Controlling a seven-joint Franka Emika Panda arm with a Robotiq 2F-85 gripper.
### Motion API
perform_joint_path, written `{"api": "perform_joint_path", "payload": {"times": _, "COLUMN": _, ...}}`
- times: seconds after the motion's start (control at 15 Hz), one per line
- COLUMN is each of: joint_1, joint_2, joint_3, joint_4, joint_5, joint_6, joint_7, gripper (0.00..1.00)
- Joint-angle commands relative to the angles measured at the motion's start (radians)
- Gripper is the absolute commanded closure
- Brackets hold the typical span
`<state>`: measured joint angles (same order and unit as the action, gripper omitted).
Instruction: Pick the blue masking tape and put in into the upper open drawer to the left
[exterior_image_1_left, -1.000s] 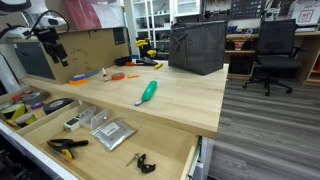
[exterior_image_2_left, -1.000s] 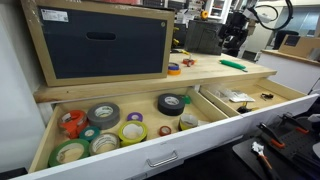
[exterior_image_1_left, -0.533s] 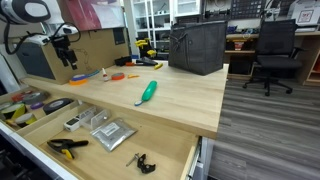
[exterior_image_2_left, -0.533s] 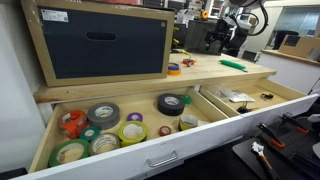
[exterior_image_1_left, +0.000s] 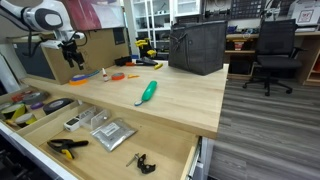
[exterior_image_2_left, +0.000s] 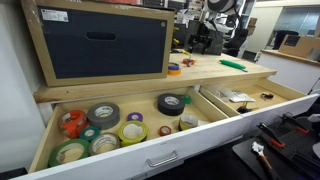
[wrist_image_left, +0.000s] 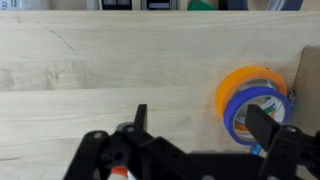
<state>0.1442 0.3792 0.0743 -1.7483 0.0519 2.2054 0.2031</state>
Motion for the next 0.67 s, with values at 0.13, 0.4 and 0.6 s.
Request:
{"api": "perform_joint_path", "payload": {"times": 0.13, "joint_1": 0.040, "joint_2": 0.195, "joint_3": -0.002, "joint_4": 0.254, "joint_5": -0.044, "joint_6": -0.118, "joint_7": -0.005, "gripper": 0.00}}
{"api": "perform_joint_path", "payload": {"times": 0.4, "joint_1": 0.065, "joint_2": 0.327, "joint_3": -0.010, "joint_4": 0.437, "joint_5": -0.101, "joint_6": -0.197, "joint_7": -0.036, "gripper": 0.00}}
{"api": "perform_joint_path", "payload": {"times": 0.6, "joint_1": 0.082, "joint_2": 0.419, "joint_3": -0.006, "joint_4": 0.583, "joint_5": -0.128, "joint_6": -0.258, "joint_7": -0.072, "gripper": 0.00}}
